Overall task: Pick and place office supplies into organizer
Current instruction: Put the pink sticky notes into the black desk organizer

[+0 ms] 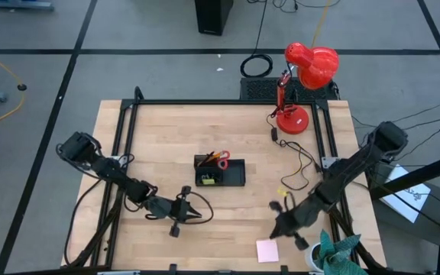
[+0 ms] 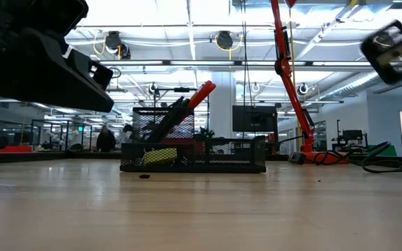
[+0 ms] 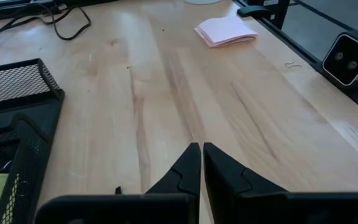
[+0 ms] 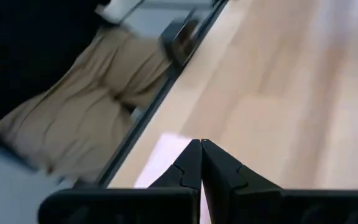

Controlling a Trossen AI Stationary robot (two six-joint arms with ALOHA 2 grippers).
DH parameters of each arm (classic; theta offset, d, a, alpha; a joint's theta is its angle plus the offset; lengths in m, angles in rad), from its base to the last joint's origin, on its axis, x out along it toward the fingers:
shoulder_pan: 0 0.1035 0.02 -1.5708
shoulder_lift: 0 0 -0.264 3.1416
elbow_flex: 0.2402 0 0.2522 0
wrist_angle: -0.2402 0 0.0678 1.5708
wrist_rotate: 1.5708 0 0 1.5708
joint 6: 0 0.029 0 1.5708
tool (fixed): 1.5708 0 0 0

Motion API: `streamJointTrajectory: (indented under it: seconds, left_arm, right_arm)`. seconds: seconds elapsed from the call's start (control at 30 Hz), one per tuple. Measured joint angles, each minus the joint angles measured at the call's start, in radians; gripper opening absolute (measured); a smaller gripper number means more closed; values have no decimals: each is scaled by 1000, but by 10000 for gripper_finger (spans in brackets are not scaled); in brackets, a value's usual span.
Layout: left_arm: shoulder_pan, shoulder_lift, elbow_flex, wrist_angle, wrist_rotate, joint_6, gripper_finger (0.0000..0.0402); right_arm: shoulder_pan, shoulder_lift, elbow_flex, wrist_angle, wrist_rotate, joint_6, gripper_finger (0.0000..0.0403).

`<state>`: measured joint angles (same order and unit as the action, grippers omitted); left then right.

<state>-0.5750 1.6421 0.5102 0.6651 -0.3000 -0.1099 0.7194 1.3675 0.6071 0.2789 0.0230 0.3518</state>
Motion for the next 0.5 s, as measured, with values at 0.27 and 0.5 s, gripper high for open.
streamJointTrajectory:
  seconds: [0.27,0.5]
  left_arm:
    - [4,0,0,0,1,-9,3]
    - [3,0,0,0,1,-40,29]
  right_arm:
    - [53,218,90,6,-95,70,0]
    - [64,352,128,85,-132,109,0]
